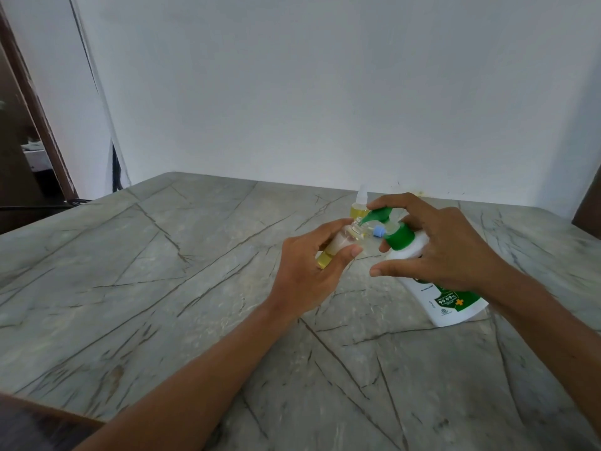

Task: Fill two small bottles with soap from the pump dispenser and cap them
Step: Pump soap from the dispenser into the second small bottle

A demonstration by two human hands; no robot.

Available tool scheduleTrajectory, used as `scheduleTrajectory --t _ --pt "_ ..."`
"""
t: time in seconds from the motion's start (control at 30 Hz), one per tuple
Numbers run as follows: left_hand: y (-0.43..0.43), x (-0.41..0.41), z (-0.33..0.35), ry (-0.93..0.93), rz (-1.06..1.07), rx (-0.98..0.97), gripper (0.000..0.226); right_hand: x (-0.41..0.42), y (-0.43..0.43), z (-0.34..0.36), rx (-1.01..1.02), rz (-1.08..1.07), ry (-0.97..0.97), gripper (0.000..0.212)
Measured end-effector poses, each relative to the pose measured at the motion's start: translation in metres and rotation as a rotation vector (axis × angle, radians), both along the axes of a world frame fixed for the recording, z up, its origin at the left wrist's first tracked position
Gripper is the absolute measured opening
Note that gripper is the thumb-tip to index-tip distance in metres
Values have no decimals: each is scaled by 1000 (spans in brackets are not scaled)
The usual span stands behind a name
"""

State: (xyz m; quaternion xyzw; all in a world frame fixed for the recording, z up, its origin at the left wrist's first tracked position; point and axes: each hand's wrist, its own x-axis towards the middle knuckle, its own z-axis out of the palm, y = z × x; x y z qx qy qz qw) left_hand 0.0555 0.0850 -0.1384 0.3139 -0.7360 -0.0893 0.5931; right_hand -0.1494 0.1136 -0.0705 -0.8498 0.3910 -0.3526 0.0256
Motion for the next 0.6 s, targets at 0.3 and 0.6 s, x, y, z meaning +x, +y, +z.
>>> scheduleTrajectory --t 0.3,0.6 --pt "1 -1 0 -20 -4 -29 47 0 2 2 -20 -24 -41 64" --pt "-1 -1 -2 -36 6 -14 48 1 0 0 9 -59 -10 66"
